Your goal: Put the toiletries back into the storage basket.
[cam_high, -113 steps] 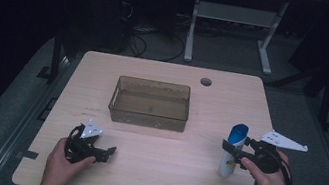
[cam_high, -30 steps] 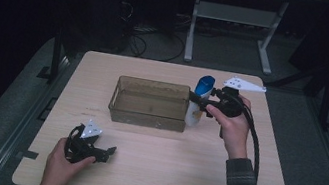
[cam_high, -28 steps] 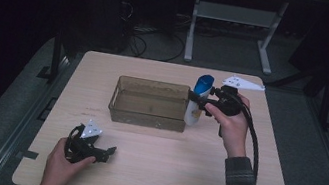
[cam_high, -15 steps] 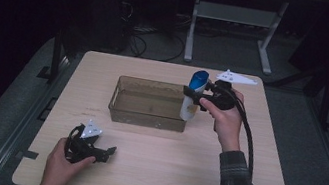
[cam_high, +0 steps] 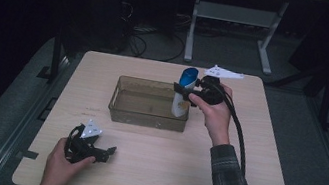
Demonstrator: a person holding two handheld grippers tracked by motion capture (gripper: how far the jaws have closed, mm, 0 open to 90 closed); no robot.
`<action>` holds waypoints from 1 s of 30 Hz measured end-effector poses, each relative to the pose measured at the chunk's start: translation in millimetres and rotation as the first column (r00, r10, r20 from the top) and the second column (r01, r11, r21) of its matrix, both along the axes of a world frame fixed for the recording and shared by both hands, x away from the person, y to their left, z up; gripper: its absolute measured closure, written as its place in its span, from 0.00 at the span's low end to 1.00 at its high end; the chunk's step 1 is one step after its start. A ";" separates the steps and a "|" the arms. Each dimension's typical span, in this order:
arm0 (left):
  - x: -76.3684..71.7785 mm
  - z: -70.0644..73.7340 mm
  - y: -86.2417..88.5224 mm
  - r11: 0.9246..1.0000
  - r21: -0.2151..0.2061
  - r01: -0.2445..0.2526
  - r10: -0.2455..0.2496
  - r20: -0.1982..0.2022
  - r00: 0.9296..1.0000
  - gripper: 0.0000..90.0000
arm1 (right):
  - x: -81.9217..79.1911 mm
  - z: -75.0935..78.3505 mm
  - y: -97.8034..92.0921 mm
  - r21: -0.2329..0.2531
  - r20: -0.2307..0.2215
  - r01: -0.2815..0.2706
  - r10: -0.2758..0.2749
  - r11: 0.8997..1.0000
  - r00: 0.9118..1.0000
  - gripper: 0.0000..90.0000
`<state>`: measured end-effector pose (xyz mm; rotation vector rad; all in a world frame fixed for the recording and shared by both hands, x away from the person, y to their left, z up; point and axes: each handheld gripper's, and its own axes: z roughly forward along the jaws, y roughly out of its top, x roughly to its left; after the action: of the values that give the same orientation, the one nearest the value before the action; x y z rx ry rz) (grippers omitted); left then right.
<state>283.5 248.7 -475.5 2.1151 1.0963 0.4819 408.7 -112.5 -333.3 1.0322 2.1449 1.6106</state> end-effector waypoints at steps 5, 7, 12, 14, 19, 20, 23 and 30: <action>-0.1 0.1 0.0 1.000 0.002 0.002 -0.002 0.000 1.000 0.14 | 3.2 -4.6 3.3 -0.020 -0.008 0.005 -0.005 1.000 1.000 0.37; -0.1 0.1 0.1 1.000 0.002 0.002 -0.002 0.000 1.000 0.14 | 4.5 -7.0 3.6 -0.021 -0.012 0.005 -0.005 1.000 1.000 0.37; -0.2 0.2 0.2 1.000 0.004 0.005 -0.005 -0.001 1.000 0.14 | 6.9 -13.4 3.9 -0.027 -0.025 0.013 -0.013 1.000 1.000 0.37; -0.2 0.2 0.2 1.000 0.004 0.005 -0.005 -0.002 1.000 0.14 | 7.7 -15.8 3.9 -0.033 -0.028 0.014 -0.015 0.999 1.000 0.37; -0.2 0.2 0.2 1.000 0.005 0.005 -0.005 -0.001 1.000 0.14 | 8.7 -21.1 3.2 -0.043 -0.039 0.022 -0.024 0.999 0.999 0.37; -0.2 0.2 0.2 1.000 0.005 0.005 -0.005 -0.001 1.000 0.14 | 8.8 -22.4 2.9 -0.043 -0.043 0.023 -0.025 0.999 0.999 0.37; -0.2 0.3 0.3 1.000 0.006 0.005 -0.005 -0.001 1.000 0.14 | 9.6 -26.0 3.6 -0.057 -0.054 0.019 -0.022 0.998 0.998 0.37; -0.3 0.3 0.1 1.000 0.004 0.004 -0.004 -0.003 1.000 0.14 | 10.9 -31.4 6.9 -0.087 -0.070 0.007 -0.013 0.996 0.997 0.37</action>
<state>283.2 248.9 -475.2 2.1214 1.0931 0.4798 419.6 -105.6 -364.7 1.0862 2.2298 1.4838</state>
